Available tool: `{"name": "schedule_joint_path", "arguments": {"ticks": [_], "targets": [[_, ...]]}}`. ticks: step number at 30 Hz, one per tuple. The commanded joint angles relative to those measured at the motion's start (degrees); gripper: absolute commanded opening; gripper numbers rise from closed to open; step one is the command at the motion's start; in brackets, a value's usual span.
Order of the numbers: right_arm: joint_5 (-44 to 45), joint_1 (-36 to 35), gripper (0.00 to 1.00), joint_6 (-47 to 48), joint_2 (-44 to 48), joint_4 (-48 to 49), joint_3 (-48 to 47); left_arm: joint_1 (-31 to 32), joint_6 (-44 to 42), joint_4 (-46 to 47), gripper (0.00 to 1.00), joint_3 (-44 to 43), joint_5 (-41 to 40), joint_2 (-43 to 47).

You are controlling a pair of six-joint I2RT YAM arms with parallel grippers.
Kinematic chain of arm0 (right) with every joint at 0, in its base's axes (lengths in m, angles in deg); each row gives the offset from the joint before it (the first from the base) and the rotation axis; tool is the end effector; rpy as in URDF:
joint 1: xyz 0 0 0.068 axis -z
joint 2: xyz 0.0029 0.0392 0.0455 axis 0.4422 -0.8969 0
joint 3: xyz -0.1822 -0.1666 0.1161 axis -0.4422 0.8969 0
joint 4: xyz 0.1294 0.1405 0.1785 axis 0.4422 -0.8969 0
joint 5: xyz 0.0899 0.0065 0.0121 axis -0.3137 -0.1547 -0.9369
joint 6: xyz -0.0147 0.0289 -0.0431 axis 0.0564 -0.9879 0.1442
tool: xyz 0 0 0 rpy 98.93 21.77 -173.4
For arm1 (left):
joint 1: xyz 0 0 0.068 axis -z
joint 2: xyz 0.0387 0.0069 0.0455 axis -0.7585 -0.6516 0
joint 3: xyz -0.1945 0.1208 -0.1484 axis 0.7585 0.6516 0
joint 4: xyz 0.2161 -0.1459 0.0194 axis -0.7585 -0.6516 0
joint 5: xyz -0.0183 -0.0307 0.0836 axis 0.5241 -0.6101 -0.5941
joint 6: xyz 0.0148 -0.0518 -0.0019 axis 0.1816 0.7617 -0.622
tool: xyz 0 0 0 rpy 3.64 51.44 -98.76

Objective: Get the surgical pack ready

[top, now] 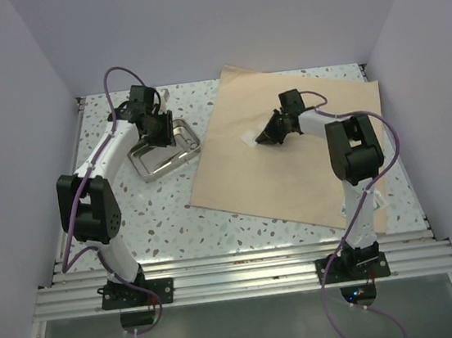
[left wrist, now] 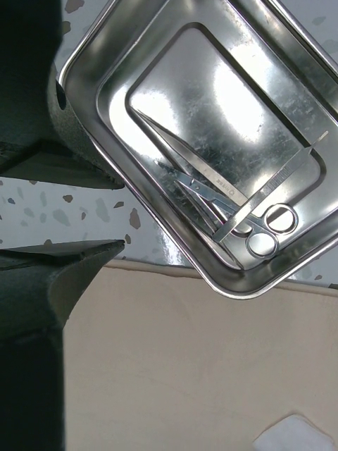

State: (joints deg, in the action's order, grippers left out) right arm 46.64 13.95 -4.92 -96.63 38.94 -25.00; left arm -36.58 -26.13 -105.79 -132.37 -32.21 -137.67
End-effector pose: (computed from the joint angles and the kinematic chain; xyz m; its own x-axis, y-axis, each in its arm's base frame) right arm 0.4399 0.1076 0.1366 -0.7760 0.6150 -0.1402 0.4038 0.6551 0.6386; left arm 0.3817 -0.0909 0.2741 -0.8633 -0.0095 -0.5047 0.1126 0.9710 -0.2108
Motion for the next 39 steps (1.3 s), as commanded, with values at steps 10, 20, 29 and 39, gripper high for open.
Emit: {"name": "schedule_joint_path", "arguments": {"ticks": [10,20,29,39], "targets": [[0.9,0.1,0.00,6.1,0.7,-4.3,-11.9,0.0,1.7,2.1,0.39,-2.4,2.2,0.6],[2.2,1.9,0.00,4.4,-0.6,-3.6,-12.6,0.1,1.7,2.2,0.39,-2.3,2.3,0.5],[3.9,4.6,0.00,5.3,-0.8,-2.0,-9.9,0.1,1.7,2.3,0.39,-2.2,2.9,0.0],[4.9,5.4,0.00,5.6,-0.4,-2.6,-7.6,0.2,1.8,2.6,0.39,-2.5,3.9,-0.4]]}}
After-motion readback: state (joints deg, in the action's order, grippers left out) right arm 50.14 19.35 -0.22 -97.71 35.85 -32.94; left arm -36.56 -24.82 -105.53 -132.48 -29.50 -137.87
